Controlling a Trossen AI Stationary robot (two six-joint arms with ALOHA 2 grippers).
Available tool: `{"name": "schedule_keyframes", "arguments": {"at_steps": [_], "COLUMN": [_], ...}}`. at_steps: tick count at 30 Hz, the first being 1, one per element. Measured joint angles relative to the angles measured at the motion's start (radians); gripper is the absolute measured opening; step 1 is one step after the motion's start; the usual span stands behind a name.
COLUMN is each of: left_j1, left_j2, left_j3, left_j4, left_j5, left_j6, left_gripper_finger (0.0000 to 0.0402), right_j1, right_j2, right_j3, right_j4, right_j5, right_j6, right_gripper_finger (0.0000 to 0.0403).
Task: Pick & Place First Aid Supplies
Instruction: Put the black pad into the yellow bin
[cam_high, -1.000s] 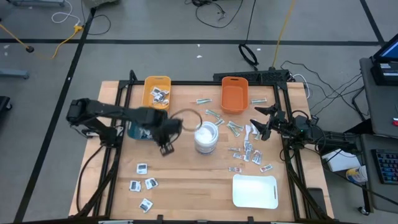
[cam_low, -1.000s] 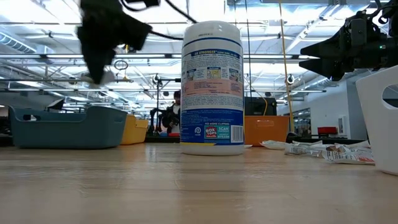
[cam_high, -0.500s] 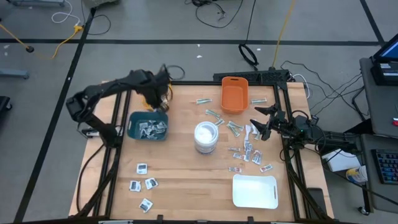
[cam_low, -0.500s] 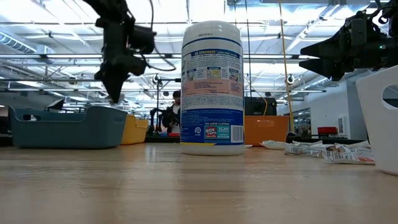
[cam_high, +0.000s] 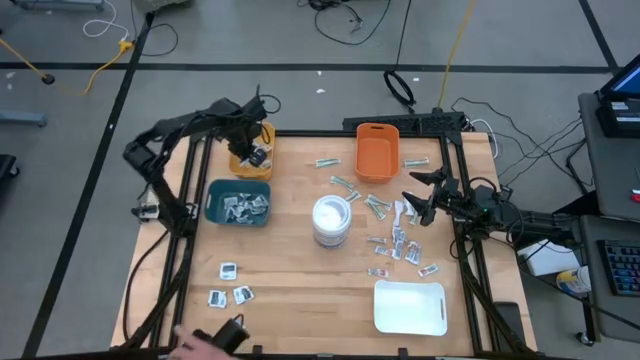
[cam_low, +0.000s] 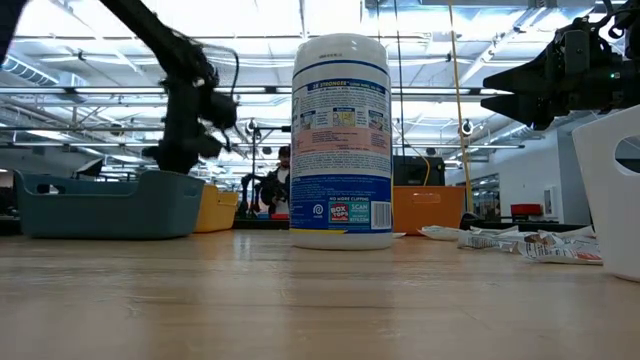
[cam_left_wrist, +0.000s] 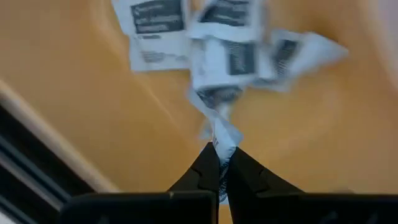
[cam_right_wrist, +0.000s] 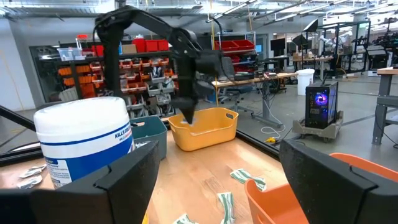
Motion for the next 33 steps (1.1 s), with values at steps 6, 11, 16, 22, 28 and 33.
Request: {"name": "schedule_keyframes", "arguments": {"at_steps": [6, 11, 16, 22, 28, 33], "left_j1": [0.027, 0.027, 0.026, 0.023, 0.011, -0.006], "left_j2": [0.129, 0.160, 0.159, 0.158, 0.148, 0.123], "left_j3": [0.057, 0.116, 0.142, 0.165, 0.166, 0.166], "left_j4": [0.022, 0.022, 0.021, 0.003, -0.065, -0.129], "left_j5": [-0.018, -0.017, -0.002, 0.018, 0.017, 0.023], "left_j6": [0.005, 0.009, 0.007, -0.010, -0.110, -0.249], "left_gripper_finger": [0.0007, 0.0014, 0.0063, 0.0170, 0.0271, 0.0319], "right_j1": [0.000, 0.000, 0.000, 0.000, 0.000, 0.000], "right_j2": [0.000, 0.000, 0.000, 0.000, 0.000, 0.000], "right_j3": [0.000, 0.000, 0.000, 0.000, 0.000, 0.000], "right_j4": [0.000, 0.000, 0.000, 0.000, 0.000, 0.000], "right_j5": [0.000, 0.000, 0.000, 0.000, 0.000, 0.000], "right_j6": [0.000, 0.000, 0.000, 0.000, 0.000, 0.000], "right_gripper_finger": [0.0322, 0.0322, 0.0321, 0.0324, 0.0324, 0.0324]}}
